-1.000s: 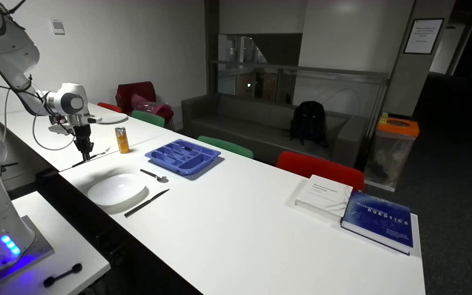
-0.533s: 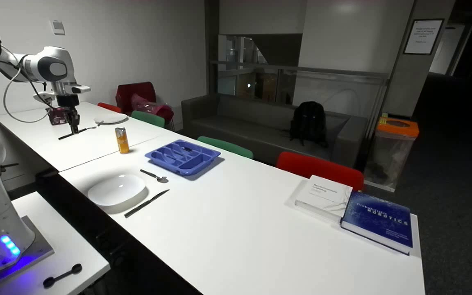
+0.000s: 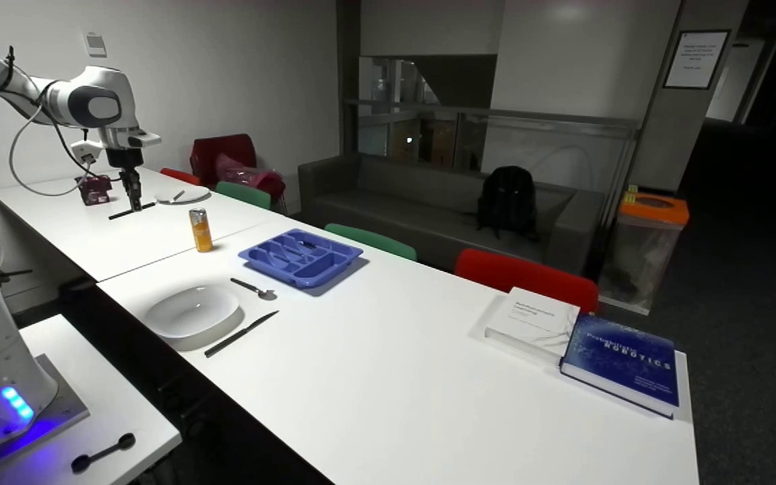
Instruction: Put the fork on the tray
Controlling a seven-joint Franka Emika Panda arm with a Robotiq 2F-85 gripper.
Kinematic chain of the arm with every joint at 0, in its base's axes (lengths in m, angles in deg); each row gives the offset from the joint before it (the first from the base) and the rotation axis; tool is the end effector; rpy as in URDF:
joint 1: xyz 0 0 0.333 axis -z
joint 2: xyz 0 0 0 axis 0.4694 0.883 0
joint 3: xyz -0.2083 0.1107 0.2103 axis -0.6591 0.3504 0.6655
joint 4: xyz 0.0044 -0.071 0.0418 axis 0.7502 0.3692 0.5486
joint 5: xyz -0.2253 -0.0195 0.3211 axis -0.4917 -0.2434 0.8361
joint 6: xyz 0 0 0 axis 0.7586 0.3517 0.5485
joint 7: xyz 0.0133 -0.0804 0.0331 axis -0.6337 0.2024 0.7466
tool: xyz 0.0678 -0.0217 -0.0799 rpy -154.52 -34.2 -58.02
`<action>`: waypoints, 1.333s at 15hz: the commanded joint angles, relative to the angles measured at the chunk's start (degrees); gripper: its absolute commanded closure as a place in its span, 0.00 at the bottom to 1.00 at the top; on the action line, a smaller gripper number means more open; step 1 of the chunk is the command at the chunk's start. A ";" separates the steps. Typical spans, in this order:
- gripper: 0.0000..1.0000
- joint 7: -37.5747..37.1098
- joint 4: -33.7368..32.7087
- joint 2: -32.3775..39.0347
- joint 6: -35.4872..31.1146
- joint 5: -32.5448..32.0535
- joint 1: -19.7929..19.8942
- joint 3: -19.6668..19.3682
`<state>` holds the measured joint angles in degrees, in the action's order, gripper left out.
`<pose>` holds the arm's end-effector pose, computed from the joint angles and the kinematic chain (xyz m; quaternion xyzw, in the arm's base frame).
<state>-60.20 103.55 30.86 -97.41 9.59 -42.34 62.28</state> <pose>0.3822 0.2216 0.4071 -0.9932 0.1141 0.0037 0.0240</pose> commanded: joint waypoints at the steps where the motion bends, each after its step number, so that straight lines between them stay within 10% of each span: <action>1: 0.88 0.30 -0.06 -0.09 0.13 0.35 0.99 1.09; 7: 0.97 0.29 -0.06 -0.09 0.13 0.34 0.96 1.27; 20: 0.97 -20.52 -8.10 13.41 -24.32 0.34 11.41 -5.30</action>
<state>-75.05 98.43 40.27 -118.03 9.38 -31.69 57.75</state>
